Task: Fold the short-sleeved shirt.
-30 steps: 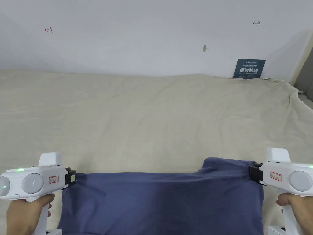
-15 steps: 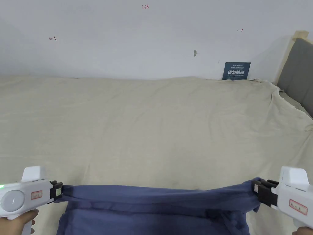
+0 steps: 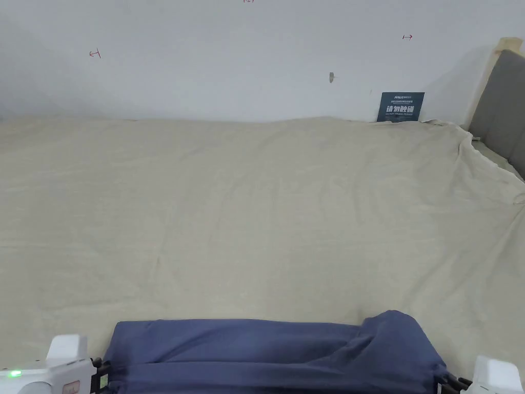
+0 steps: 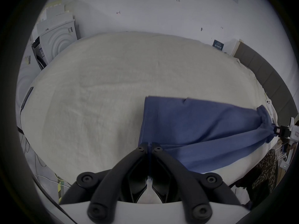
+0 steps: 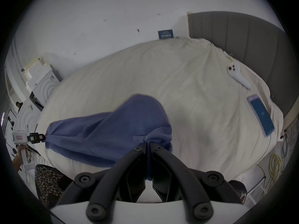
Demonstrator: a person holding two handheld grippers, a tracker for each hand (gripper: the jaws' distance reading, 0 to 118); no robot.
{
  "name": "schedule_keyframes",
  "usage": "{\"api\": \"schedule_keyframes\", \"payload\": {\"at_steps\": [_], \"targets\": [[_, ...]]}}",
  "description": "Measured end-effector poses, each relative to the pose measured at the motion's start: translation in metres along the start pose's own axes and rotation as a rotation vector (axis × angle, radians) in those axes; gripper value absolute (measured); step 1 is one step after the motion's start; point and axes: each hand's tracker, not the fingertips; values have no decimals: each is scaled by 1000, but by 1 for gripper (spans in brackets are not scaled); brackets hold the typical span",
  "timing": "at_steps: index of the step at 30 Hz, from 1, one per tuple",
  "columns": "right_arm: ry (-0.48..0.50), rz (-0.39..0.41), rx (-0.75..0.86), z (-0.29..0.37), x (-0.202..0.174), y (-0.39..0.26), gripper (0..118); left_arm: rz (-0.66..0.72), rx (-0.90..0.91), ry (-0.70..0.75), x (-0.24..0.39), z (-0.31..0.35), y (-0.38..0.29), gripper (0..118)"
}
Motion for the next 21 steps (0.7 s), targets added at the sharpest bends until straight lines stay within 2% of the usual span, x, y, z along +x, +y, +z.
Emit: {"api": "schedule_keyframes", "payload": {"at_steps": [6,7,8,10,11,12,13,14,15,16,21], "targets": [[-44,-35,-35,-16,1,-14,2,10,-15,27,1,-12,-12,1],[-48,-31,-36,-15,0,-14,3,25,-14,29,2,-11,-10,2],[-50,-28,-34,-14,1,-14,5,34,-18,31,2,-11,-8,9],[-56,-24,-22,-9,1,-10,6,45,-26,31,2,-8,-4,12],[-65,-11,-17,-4,-2,-6,10,61,-32,27,5,-2,-1,18],[-79,8,-7,2,-5,0,22,78,-32,25,5,2,2,33],[-83,29,13,14,-17,3,47,90,-23,28,6,6,5,62],[-72,49,45,22,-21,9,66,109,3,27,7,13,9,82],[-58,79,70,31,-26,17,78,122,43,28,8,22,14,98],[-53,102,103,40,-31,26,81,126,90,24,10,32,20,106],[-66,203,303,85,-74,69,81,75,269,16,32,82,55,106]]}}
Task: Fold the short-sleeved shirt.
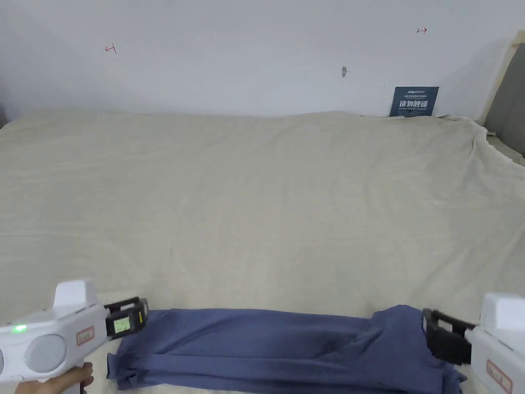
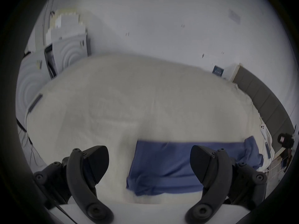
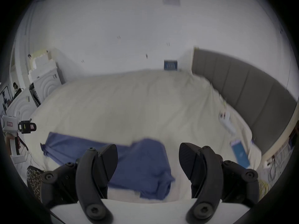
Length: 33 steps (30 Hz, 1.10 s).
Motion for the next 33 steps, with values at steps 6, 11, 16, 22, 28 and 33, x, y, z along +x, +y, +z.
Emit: {"api": "schedule_keyframes", "payload": {"at_steps": [6,11,16,22,28,33], "targets": [[-7,20,205,16,-27,45,81,-50,209,23,38,42,38,106],[-22,21,291,18,-45,59,73,-71,360,31,56,53,48,87],[-51,27,355,31,-71,65,8,-62,450,-45,60,58,41,8],[-61,42,398,30,-74,62,0,-39,477,-78,58,57,34,0],[-48,31,382,25,-67,61,0,-13,378,-142,43,47,40,0],[-46,31,358,21,-63,58,0,135,157,-364,-1,19,40,0]]}}
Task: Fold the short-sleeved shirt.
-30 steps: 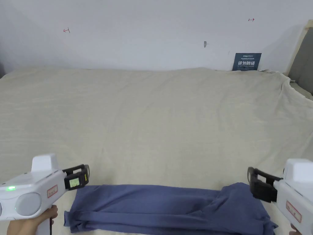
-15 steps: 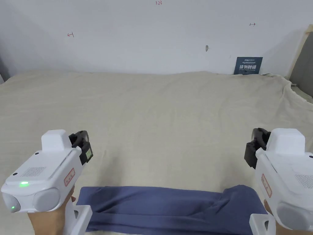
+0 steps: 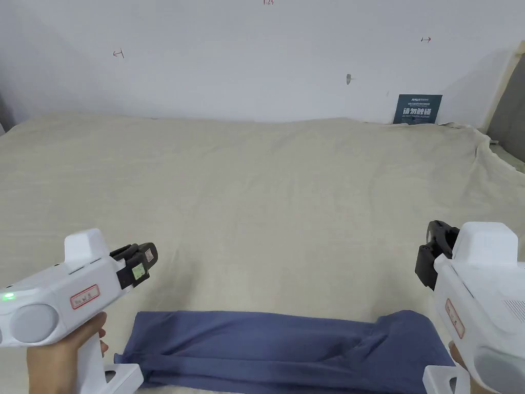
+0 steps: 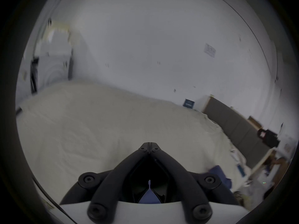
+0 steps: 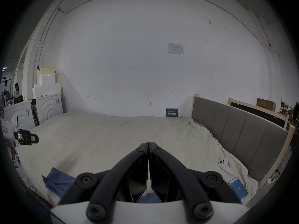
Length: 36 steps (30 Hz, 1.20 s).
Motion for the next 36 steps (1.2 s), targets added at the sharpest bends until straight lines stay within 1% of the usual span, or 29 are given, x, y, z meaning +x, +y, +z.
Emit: {"api": "schedule_keyframes", "payload": {"at_steps": [4,5,9,11,12,13,14,15,18,20,21,24,28,29,31,32,33,34,36], "targets": [[1,-14,-27,-4,3,-5,0,63,-125,-1,-42,-11,-3,0],[1,-15,-32,-5,3,-5,0,77,-145,-1,-42,-9,-7,0],[-5,-18,-49,-11,3,-10,0,179,-274,-5,-89,-24,-17,1],[-3,-21,-60,-9,-7,-8,0,219,-296,15,-107,-29,-25,14],[-2,-20,-68,-10,-9,-8,0,237,-324,24,-116,-32,-29,26],[-2,-18,-77,-11,-10,-9,0,260,-348,31,-128,-37,-33,50],[2,-20,-85,-12,-11,-10,0,284,-365,36,-135,-39,-36,66],[9,-27,-95,-13,-11,-10,0,311,-394,49,-140,-42,-39,66],[16,-32,-109,-16,-15,-12,0,321,-409,52,-141,-44,-47,79],[22,-28,-121,-20,-15,-15,0,347,-440,42,-147,-51,-53,79],[26,-23,-128,-21,-16,-16,0,359,-456,41,-177,-63,-58,79],[27,-11,-141,-24,-18,-18,0,378,-477,22,-185,-75,-66,79],[23,-10,-156,-27,-14,-23,0,389,-520,12,-188,-89,-76,78],[20,-9,-161,-28,-14,-24,0,391,-521,10,-164,-77,-71,78],[17,-13,-167,-30,-12,-24,0,400,-496,-21,-162,-75,-69,78],[16,-13,-170,-30,-11,-24,0,408,-493,-36,-162,-78,-68,76],[16,-12,-172,-31,-10,-24,0,421,-500,-48,-170,-87,-69,69],[15,-9,-174,-32,-10,-24,0,425,-508,-54,-170,-91,-70,60],[13,-7,-176,-32,-8,-24,0,408,-535,-45,-166,-99,-74,53]]}}
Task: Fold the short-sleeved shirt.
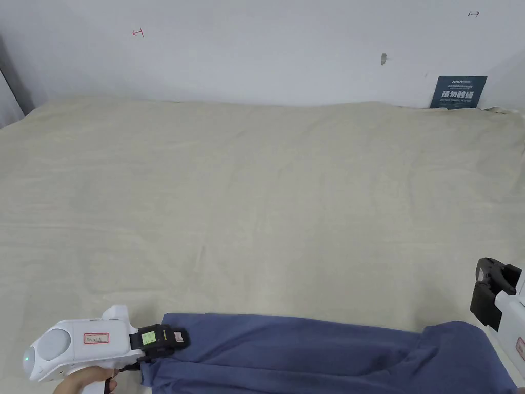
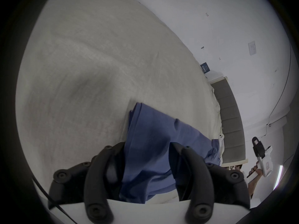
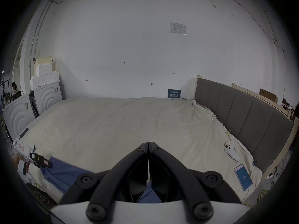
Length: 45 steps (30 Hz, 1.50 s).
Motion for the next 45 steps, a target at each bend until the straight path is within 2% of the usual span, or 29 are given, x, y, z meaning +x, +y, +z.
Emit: {"api": "schedule_keyframes", "payload": {"at_steps": [3,8,9,13,19,21,24,29,32,35,40,45], "targets": [[-5,-4,2,2,2,1,0,-22,12,21,11,5,-7,22],[-12,-15,1,3,6,-1,0,-70,14,71,61,-3,-44,9],[-12,-20,0,3,7,-1,0,-86,14,78,47,-5,-35,9],[-8,-27,-1,4,10,-1,0,-149,37,162,60,2,-32,7],[2,-43,14,7,16,4,0,-141,76,163,63,44,-16,5],[6,-44,21,8,17,5,0,-171,99,225,66,62,-11,5],[11,-45,29,10,18,6,0,-144,115,280,59,82,-6,5],[24,-56,35,14,20,6,0,-164,134,338,97,97,-18,5],[31,-60,42,14,27,4,0,-204,144,376,134,94,-29,5],[36,-64,52,19,29,7,0,-306,130,406,170,83,-37,5],[36,-70,65,28,35,8,0,-433,59,338,229,47,-55,5],[26,-76,71,37,42,6,0,-511,-47,274,259,-14,-67,5]]}}
